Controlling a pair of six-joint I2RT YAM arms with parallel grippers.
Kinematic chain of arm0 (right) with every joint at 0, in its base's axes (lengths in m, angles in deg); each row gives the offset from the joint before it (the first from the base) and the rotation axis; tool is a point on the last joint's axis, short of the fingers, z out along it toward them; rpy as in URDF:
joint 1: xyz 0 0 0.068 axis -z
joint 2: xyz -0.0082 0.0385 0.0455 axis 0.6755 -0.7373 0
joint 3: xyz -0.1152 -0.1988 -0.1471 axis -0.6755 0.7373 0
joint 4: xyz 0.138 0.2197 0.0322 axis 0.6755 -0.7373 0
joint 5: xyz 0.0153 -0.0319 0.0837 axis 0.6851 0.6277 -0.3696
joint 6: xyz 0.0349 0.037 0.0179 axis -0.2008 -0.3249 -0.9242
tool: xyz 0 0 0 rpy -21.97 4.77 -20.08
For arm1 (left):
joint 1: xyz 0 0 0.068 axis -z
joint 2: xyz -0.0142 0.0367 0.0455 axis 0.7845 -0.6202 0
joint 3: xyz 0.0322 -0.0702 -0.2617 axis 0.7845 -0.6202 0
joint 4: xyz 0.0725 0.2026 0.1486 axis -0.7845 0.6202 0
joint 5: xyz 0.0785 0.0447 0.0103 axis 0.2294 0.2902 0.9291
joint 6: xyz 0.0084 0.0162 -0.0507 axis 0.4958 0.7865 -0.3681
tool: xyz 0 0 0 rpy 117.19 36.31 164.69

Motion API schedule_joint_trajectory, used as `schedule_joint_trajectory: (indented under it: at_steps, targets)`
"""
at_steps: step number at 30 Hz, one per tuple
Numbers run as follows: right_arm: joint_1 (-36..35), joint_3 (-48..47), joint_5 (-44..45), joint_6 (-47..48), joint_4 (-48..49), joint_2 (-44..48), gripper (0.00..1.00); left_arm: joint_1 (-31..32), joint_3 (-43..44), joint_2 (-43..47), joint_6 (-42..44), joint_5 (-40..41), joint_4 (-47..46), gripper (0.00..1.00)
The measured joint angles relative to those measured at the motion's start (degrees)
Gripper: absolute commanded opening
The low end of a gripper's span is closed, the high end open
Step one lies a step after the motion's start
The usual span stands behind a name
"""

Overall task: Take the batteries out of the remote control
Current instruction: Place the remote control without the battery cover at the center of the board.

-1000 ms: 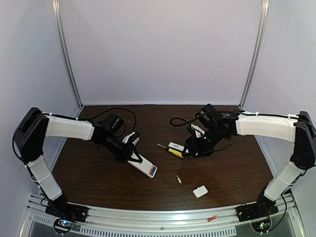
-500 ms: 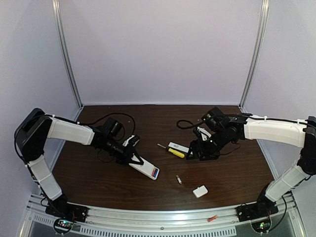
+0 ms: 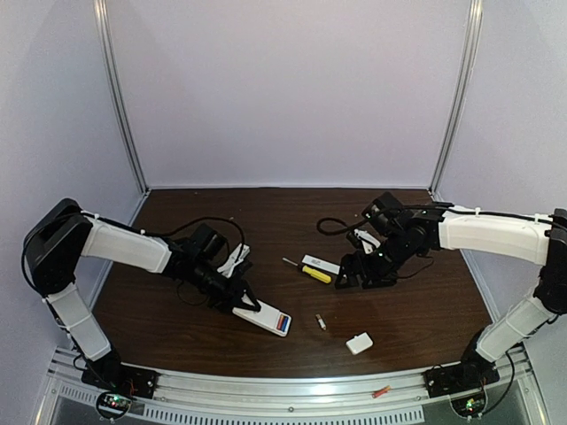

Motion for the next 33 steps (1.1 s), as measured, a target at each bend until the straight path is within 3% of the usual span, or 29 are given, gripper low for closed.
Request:
schedule_joint_trajectory:
  at_steps: [4, 22, 33]
  targets:
    - [0.02, -0.24, 0.02, 0.63, -0.46, 0.00, 0.87, 2.21, -0.13, 0.24, -2.05, 1.42, -0.09, 0.33]
    - [1.44, -2.67, 0.00, 6.27, -4.50, 0.00, 0.89, 6.93, -1.33, 1.22, -10.58, 9.79, 1.46, 0.58]
    - [1.64, -5.27, 0.04, 8.66, -5.18, -1.95, 0.89, 6.93, -3.02, 5.55, -10.82, 12.15, 5.33, 0.82]
